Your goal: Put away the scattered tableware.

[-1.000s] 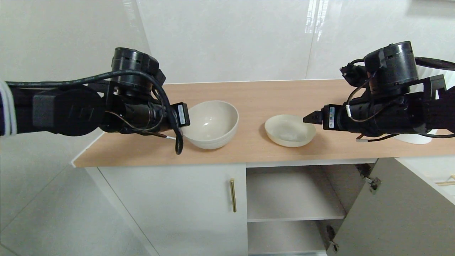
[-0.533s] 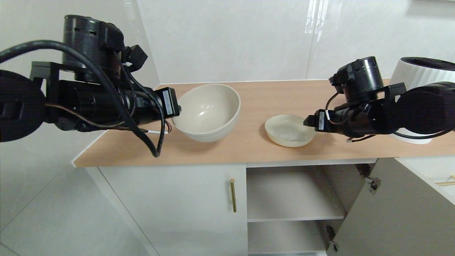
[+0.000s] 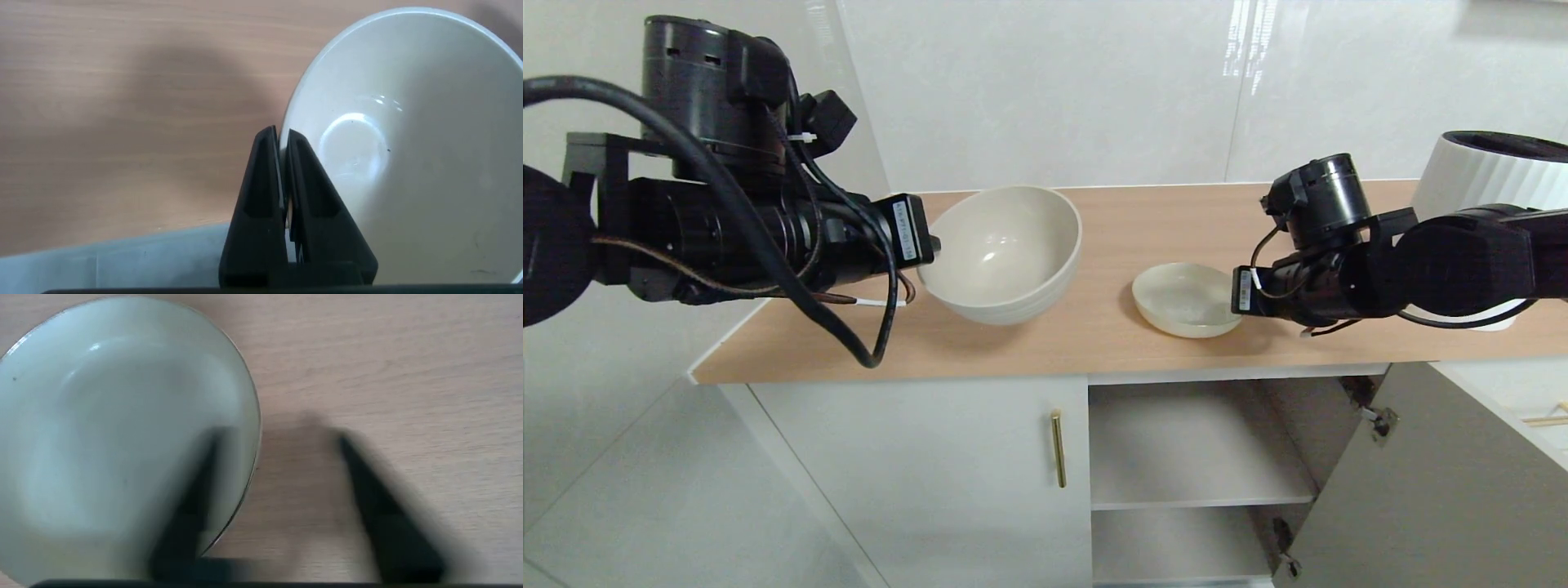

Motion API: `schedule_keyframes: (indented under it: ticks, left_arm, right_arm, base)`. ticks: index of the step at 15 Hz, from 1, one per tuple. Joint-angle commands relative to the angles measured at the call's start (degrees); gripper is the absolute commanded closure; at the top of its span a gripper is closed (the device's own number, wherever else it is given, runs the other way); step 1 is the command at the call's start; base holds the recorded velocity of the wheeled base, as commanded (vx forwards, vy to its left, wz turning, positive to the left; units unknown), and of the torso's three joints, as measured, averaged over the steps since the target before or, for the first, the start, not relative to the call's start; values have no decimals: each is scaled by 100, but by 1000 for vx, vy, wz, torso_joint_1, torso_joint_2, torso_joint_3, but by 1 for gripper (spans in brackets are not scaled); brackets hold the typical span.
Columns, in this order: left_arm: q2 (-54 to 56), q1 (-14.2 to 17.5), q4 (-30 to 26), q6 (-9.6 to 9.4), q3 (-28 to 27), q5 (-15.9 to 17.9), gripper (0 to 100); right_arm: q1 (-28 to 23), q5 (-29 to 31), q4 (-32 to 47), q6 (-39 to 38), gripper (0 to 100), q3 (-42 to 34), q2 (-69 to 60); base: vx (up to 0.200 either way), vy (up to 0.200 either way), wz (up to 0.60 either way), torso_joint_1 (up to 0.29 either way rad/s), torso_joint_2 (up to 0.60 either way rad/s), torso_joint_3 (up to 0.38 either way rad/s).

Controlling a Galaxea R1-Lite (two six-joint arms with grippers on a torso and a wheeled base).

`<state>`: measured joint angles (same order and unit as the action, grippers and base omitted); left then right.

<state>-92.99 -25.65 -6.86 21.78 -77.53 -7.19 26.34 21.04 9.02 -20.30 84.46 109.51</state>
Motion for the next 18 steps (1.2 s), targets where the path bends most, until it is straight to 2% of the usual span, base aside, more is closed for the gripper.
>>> schedule_keyframes:
  ticks: [1,6,8,10,12,15,17,18]
  left_arm:
    - [18,-2,1,1,1,-1,100]
    - [70,-2,1,10,54,-1,100]
    - [79,-2,1,19,116,7,100]
    - [158,-2,1,28,247,7,100]
    - [404,-37,10,28,634,34,100]
    - [571,-212,10,36,889,25,100]
    - [554,-221,1,36,907,25,100]
    - [545,-221,1,54,915,16,100]
  right_arm:
    - [11,-65,3,-9,100,1,62]
    - [2,-443,38,-361,100,71,-255]
    - [2,-768,407,-405,100,53,-729]
    - [11,-1383,768,-625,100,53,-1063]
    - [2,-1858,1225,-651,100,36,-1300]
    - [2,-1902,1524,-704,100,-228,-1582]
    - [2,-1902,1550,-704,100,-325,-1687]
    - [2,-2016,1506,-677,100,-615,-1854]
  base:
    - [0,0,0,0,0,0]
    - [0,0,0,0,0,0]
    - [0,0,0,0,0,0]
    - [0,0,0,0,0,0]
    - [0,0,0,0,0,0]
    - [0,0,0,0,0,0]
    - [0,0,0,0,0,0]
    - [-200,0,0,-7,2,2]
